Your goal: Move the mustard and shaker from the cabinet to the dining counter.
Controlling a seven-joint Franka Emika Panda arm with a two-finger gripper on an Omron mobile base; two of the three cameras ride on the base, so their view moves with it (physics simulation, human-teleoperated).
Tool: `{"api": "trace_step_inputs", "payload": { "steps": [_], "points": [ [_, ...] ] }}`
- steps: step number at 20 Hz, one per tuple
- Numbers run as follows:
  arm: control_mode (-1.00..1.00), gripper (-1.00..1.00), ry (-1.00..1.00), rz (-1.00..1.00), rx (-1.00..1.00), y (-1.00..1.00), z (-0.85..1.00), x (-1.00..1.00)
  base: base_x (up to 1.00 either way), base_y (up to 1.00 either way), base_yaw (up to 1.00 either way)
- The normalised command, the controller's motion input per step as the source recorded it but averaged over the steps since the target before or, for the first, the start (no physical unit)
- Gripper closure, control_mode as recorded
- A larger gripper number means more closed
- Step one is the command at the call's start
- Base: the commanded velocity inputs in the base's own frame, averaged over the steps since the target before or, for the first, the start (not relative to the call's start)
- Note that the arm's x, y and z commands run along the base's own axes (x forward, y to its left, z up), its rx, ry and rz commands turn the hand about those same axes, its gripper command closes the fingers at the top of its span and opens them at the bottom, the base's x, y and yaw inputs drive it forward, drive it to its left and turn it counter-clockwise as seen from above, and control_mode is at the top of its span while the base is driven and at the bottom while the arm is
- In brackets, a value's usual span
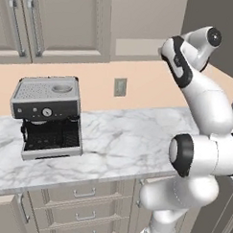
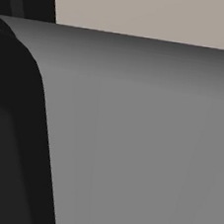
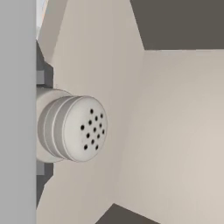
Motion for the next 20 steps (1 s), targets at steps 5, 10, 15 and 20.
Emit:
{"api": "trace_step_inputs", "payload": {
  "steps": [5, 10, 15, 20],
  "points": [
    [-1.0, 1.0, 0.11, 0.0, 0.05, 0.19, 0.0, -0.6, 0.0, 0.0, 0.0],
    [-1.0, 1.0, 0.19, 0.0, 0.09, 0.15, -0.04, -0.65, 0.0, 0.0, 0.0],
    [-1.0, 1.0, 0.04, 0.0, 0.04, 0.14, -0.23, -0.38, 0.0, 0.0, 0.0],
    [-1.0, 1.0, 0.03, 0.0, 0.03, 0.04, -0.06, -0.05, 0.0, 0.0, 0.0]
  ]
}}
